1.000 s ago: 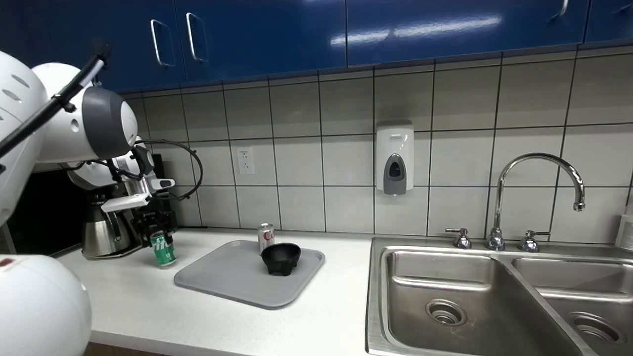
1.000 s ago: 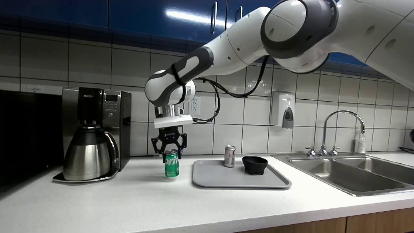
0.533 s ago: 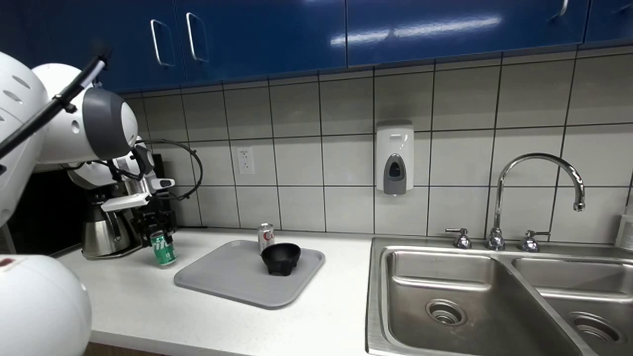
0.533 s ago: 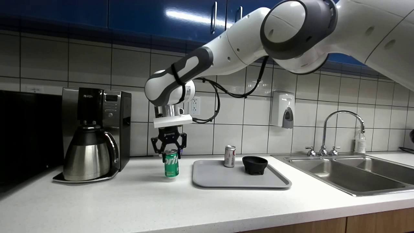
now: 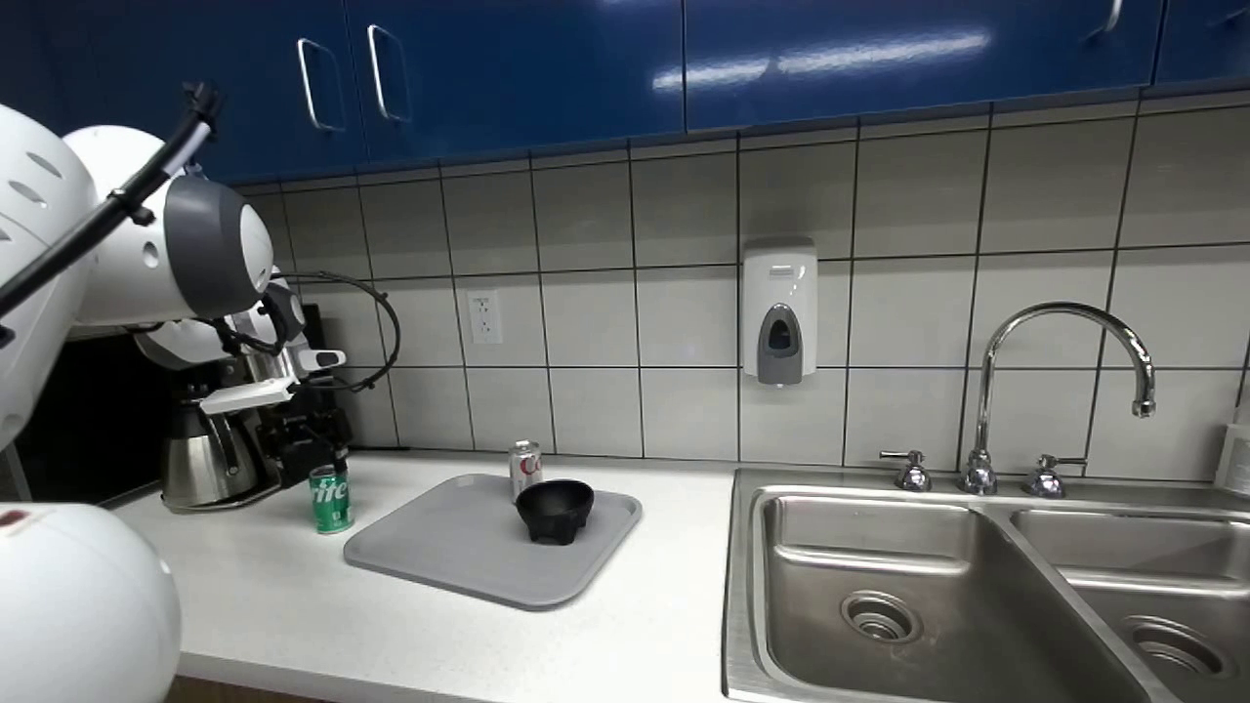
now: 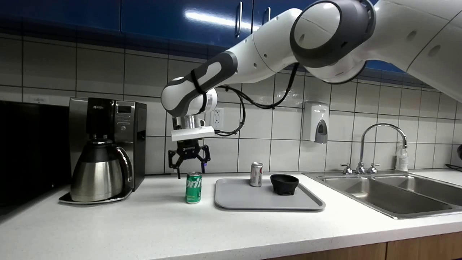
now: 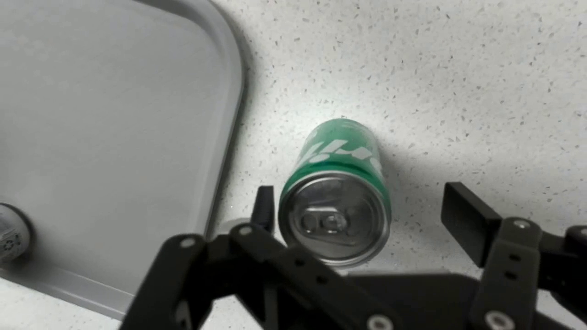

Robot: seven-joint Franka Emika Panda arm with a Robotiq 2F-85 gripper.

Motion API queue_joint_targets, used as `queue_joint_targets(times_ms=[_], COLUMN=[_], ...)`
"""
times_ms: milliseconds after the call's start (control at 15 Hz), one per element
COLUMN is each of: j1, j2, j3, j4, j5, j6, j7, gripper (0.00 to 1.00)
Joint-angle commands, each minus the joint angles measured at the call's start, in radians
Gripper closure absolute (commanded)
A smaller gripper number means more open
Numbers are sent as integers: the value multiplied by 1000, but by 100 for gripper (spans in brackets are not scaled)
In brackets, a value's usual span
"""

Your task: Remove the objects on the tray

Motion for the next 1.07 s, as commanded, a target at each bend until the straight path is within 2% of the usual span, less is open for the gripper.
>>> queue_joint_targets(times_ms=[0,1000], j1=[5,5], j2=[17,28], j3=[0,-2], j4=[55,73], j5=[11,12], j6=[-44,37], j7=[18,104], gripper=[0,0])
